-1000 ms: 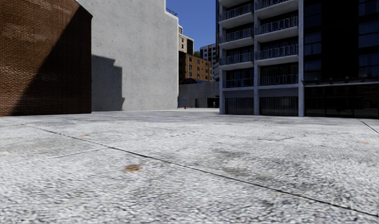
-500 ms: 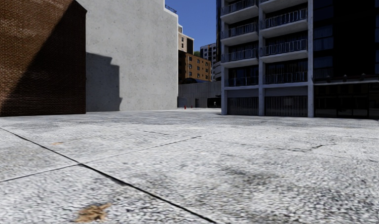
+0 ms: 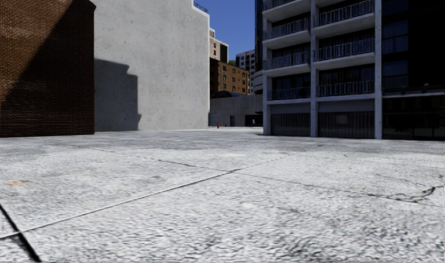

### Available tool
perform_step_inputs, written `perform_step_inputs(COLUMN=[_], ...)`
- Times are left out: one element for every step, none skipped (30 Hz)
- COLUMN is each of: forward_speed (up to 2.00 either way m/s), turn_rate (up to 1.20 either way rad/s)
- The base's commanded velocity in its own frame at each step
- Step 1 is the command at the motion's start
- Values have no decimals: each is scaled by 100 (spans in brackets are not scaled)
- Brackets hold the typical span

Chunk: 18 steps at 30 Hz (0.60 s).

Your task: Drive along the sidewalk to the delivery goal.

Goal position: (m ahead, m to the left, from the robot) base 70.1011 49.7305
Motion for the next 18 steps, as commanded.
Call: perform_step_inputs(forward_speed=[195, 195, 195, 195, 195, 196, 196, 198, 200, 200, 200, 200, 200, 200, 200, 200, 200, 200], turn_rate=[0, 0, 0, 0, 0, 0, 0, 0, 0, 0, 0, 0, 0, 0, 0, 0, 0, 0])
